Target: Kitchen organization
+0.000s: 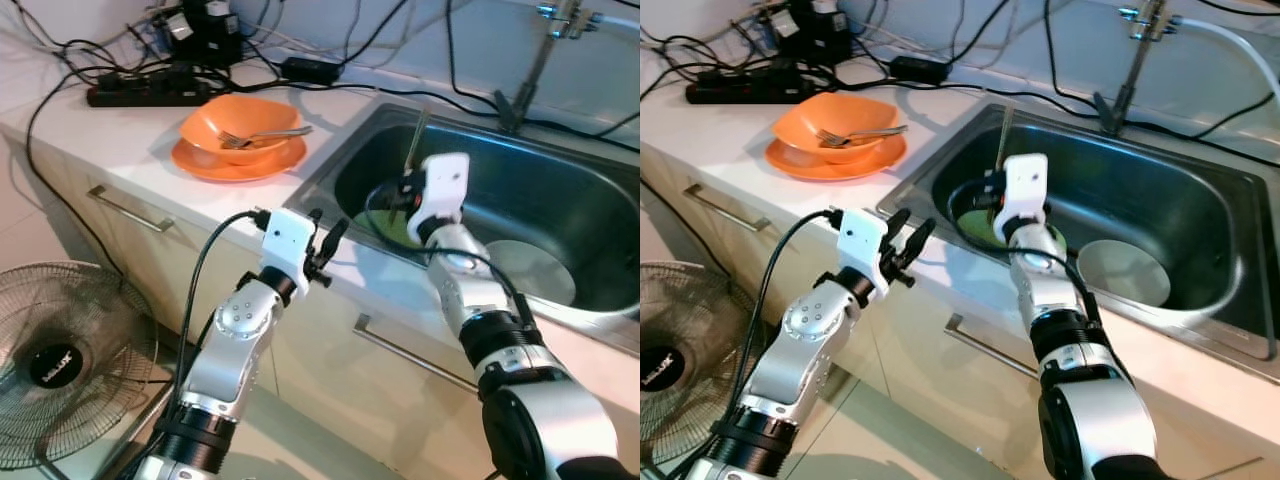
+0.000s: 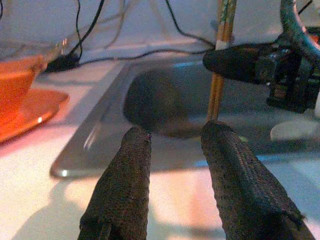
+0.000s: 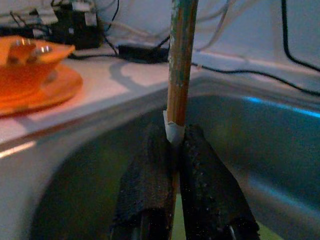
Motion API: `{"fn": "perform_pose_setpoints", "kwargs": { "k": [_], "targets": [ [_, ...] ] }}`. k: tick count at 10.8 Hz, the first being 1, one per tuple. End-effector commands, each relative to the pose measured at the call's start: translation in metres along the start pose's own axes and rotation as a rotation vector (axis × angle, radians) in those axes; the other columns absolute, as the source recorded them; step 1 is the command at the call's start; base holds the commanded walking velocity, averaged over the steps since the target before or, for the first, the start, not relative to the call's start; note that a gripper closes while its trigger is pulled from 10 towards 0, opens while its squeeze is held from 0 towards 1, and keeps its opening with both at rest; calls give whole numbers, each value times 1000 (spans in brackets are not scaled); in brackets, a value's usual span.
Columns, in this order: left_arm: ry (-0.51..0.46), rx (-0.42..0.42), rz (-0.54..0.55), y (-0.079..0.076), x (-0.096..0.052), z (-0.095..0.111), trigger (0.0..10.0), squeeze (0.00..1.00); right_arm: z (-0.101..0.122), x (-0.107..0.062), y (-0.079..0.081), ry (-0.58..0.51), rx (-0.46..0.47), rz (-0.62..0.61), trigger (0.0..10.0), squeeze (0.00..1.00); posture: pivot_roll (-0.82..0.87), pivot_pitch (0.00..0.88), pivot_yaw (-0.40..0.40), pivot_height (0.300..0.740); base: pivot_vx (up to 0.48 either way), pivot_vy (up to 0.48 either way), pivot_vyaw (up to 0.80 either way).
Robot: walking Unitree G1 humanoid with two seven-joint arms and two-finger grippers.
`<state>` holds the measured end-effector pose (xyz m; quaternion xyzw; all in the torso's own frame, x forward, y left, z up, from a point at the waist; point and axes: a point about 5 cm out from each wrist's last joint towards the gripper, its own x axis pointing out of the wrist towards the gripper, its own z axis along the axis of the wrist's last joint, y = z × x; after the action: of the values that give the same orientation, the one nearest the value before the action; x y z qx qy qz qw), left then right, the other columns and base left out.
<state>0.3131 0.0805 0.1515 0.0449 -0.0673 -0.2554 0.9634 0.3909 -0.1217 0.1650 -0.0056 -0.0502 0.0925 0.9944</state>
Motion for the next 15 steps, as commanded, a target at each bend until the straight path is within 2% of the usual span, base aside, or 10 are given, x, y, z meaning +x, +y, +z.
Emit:
{"fn": "perform_pose_setpoints", "kwargs": {
  "k": [1, 4, 6, 8, 9, 10, 12, 13, 14, 15],
  "targets": [
    [24, -1, 1, -3, -2, -4, 10000, 0, 4, 3, -4, -13, -15, -8, 10000, 0, 185, 30, -27, 740, 0, 0, 0],
    [26, -16, -23, -8, 1, -3, 10000, 0, 1, 4, -11, 21, -38, -29, 10000, 0, 185, 18, -24, 740, 0, 0, 0],
    [20, -57, -36, -10, 2, -2, 10000, 0, -1, 3, -14, 24, -43, -37, 10000, 0, 183, 11, -19, 740, 0, 0, 0],
    [12, -54, -39, -10, 3, 1, 10000, 0, -3, 2, -16, 29, -39, -47, 10000, 0, 184, 4, -17, 740, 0, 0, 0],
    [10, -55, -45, -11, 3, 2, 10000, 0, -4, 1, -17, 30, -30, -50, 10000, 741, 182, 3, -16, 740, 0, 0, 0],
    [6, -58, -56, -13, 4, 3, 10000, 0, -5, 1, -17, 33, -29, -49, 10000, 1000, 184, 0, -16, 740, 0, 0, 0],
    [6, -61, -62, -14, 4, 4, 10000, 0, -7, 1, -15, 37, -34, -47, 10000, 976, 186, 0, -16, 740, 0, 0, 0],
    [7, -60, -62, -14, 4, 3, 10000, 0, -7, 1, -14, 34, -37, -45, 10000, 0, 187, 0, -15, 740, 0, 0, 0],
    [7, -60, -62, -14, 3, 3, 10000, 0, -5, 1, -13, 28, -37, -40, 10000, 0, 186, 0, -16, 740, 0, 0, 0],
    [9, -60, -63, -15, 3, 3, 10000, 0, -5, 2, -12, 23, -26, -32, 10000, 78, 185, 0, -16, 740, 0, 0, 0]
  ]
}}
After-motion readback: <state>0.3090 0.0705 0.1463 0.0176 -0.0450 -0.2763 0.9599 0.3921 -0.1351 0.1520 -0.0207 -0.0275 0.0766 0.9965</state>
